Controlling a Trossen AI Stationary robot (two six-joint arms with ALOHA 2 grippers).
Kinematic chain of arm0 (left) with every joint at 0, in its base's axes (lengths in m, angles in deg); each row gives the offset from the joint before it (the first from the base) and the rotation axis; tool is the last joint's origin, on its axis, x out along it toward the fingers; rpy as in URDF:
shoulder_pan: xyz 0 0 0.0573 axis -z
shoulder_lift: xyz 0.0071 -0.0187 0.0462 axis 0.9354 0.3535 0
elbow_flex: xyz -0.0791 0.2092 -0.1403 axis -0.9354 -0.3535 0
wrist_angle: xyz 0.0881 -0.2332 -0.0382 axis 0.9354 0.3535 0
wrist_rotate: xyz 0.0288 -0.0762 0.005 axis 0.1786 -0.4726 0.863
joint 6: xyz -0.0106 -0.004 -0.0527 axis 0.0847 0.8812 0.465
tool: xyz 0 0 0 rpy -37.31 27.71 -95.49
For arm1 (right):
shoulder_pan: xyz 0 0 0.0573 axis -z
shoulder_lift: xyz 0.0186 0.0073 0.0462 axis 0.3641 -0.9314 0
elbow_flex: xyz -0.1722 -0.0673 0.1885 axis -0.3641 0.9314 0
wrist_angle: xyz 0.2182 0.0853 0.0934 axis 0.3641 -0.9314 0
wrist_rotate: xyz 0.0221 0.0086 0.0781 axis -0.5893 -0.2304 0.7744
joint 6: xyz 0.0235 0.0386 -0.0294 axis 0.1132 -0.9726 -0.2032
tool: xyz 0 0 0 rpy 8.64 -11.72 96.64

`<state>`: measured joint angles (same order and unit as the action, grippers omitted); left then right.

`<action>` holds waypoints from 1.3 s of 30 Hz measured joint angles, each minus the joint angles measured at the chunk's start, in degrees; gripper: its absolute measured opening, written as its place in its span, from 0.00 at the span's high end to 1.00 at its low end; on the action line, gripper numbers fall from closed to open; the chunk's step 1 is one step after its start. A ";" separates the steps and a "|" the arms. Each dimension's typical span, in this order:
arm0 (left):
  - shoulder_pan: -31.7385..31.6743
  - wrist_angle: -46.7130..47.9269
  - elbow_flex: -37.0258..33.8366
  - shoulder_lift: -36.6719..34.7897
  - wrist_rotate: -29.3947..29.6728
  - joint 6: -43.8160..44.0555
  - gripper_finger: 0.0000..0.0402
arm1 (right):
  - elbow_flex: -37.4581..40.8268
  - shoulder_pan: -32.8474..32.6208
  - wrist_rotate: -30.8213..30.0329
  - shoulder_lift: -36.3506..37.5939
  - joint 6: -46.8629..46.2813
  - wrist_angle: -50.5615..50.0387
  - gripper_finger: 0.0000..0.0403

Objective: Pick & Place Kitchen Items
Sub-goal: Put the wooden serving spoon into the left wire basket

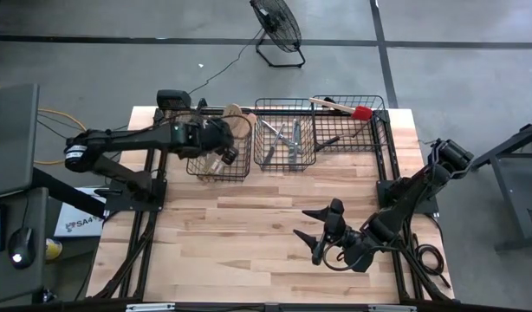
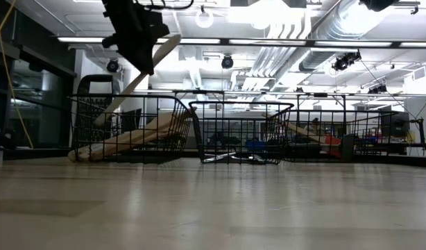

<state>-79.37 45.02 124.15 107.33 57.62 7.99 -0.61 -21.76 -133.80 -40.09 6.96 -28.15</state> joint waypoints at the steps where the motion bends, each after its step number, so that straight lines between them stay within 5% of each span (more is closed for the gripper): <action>1: -1.07 0.04 0.00 0.00 -2.30 -0.65 0.80 | 0.00 0.00 0.37 0.00 0.02 -0.02 0.27; 12: -13.19 -0.70 0.00 0.05 -20.74 -7.19 0.80 | 0.00 0.00 2.92 0.00 -0.17 -0.05 0.27; 20: -17.71 -0.83 0.07 3.23 -26.30 -10.06 0.80 | 0.00 0.91 3.11 0.00 -2.48 -2.18 0.27; 39: -18.07 -2.41 0.02 12.72 -26.16 -11.38 0.80 | 0.00 2.29 7.39 0.00 -7.52 -6.82 0.27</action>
<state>-97.44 42.61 124.17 120.04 31.46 -3.39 -0.61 -19.47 -126.41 -40.09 -0.56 -34.97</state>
